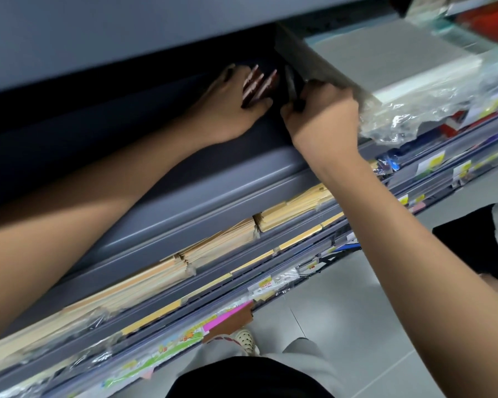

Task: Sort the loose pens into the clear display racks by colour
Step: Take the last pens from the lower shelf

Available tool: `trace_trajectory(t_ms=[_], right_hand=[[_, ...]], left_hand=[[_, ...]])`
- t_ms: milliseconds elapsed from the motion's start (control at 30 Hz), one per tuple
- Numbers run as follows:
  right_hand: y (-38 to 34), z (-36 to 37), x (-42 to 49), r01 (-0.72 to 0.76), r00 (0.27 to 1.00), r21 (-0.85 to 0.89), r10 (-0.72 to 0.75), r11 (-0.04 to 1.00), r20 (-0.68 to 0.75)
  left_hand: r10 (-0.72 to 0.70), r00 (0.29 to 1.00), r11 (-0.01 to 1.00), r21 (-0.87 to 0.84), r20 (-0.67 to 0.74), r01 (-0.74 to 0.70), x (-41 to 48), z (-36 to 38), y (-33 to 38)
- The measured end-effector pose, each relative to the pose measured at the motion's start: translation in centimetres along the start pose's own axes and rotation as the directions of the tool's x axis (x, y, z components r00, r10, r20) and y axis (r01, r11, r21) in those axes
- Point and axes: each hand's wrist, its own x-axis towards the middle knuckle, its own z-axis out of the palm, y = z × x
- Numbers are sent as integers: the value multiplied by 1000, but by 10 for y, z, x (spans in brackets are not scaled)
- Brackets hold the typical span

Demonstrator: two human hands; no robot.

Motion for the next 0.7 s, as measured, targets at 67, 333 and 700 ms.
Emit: trace_trajectory(t_ms=[67,333,700], right_hand=[[1,-1,-3,-16,999,16,17,1000,-37],[0,-1,-2,-30,997,-5,30,1000,-65],[16,-22,2,-75,990,255,42,964,131]], left_hand=[[-43,999,999,-16,-5,43,7,0,3],[-344,938,916,207,-35,344,8,-18,14],[-435,867,881,313,242,355,21,-33,56]])
